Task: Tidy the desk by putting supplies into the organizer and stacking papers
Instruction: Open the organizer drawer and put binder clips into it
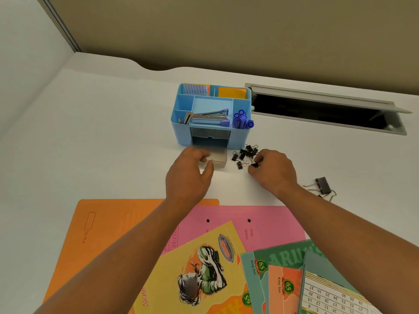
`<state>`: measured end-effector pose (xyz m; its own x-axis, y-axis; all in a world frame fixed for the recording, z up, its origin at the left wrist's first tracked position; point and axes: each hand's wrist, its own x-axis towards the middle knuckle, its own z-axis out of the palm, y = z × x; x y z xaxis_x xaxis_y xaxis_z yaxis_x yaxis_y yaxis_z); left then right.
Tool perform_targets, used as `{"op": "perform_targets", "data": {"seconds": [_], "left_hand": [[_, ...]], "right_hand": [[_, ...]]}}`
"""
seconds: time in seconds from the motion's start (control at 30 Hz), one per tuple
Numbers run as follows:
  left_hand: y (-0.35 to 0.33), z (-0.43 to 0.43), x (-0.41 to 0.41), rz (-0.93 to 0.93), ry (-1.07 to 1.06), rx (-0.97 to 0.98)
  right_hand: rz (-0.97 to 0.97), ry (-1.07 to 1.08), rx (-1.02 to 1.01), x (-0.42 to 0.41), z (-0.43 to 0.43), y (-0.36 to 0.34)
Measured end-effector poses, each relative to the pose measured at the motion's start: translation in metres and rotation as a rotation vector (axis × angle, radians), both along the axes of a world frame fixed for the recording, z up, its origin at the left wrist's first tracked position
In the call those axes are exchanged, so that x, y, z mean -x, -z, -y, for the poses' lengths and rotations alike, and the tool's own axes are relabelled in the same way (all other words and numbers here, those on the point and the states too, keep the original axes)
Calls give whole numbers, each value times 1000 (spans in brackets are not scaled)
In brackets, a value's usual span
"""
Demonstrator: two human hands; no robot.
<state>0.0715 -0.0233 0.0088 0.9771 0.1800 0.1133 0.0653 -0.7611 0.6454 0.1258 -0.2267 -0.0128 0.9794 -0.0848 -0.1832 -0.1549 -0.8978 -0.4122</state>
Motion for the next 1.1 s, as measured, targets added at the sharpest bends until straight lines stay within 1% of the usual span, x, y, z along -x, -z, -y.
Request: {"op": "perform_targets", "data": {"seconds": [0.17,0.27,0.37,0.47,0.63,0.83,0.9,0.97,1.1], "left_hand": [[1,15,8,5,123,-78],[3,24,13,-9,199,-114],[18,30,21,-84,258,-155],[40,26,30,-113,298,-205],[68,11,44,-1,252,-307],[70,11,48,34,246,-335],[70,11,48,31,246,-338],[71,11,49,28,247,-342],[71,11,49,24,245,-344]], "right_hand": [[3,17,-13,4,1,-5],[102,21,-85,7,3,-14],[172,-74,-177,7,-7,-24],[200,-204,-177,3,-23,-31],[207,-310,-110,-7,-49,-33],[141,-357,-37,-15,-62,-23],[117,-362,-52,-16,-63,-20],[99,-347,-110,-17,-61,-19],[127,-243,-197,-19,-43,-22]]}}
